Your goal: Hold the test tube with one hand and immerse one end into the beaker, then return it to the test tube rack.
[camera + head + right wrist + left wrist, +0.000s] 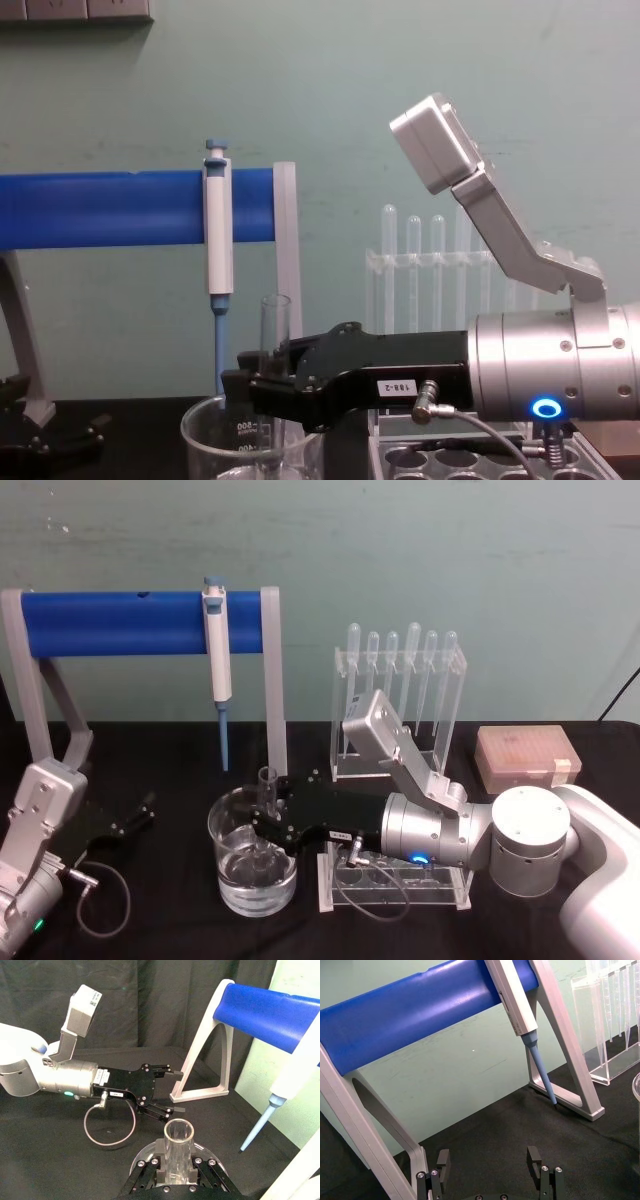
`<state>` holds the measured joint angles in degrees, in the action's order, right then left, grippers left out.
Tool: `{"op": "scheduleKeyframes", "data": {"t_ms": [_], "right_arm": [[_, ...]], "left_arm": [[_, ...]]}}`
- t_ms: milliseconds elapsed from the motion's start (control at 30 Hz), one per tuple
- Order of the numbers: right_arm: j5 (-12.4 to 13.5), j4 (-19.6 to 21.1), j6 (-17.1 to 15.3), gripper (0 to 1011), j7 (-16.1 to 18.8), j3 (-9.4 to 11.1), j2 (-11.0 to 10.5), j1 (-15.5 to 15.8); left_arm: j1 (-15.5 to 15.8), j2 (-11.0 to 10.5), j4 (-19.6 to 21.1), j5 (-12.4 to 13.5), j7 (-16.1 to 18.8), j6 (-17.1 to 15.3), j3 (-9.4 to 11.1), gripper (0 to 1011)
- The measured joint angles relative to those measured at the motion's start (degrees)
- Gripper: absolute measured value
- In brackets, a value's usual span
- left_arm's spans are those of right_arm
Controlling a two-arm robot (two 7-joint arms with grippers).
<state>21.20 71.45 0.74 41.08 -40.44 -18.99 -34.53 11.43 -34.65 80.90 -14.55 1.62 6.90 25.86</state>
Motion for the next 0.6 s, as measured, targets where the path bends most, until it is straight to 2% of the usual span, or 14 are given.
{"op": "scheduleKeyframes", "data": {"t_ms": [600], "right_arm": [[0.00, 0.00, 0.00, 226, 0.00, 0.00, 0.00, 0.00]], "left_arm": [[0.00, 0.00, 0.00, 0.00, 0.00, 0.00, 0.00, 1000]]}}
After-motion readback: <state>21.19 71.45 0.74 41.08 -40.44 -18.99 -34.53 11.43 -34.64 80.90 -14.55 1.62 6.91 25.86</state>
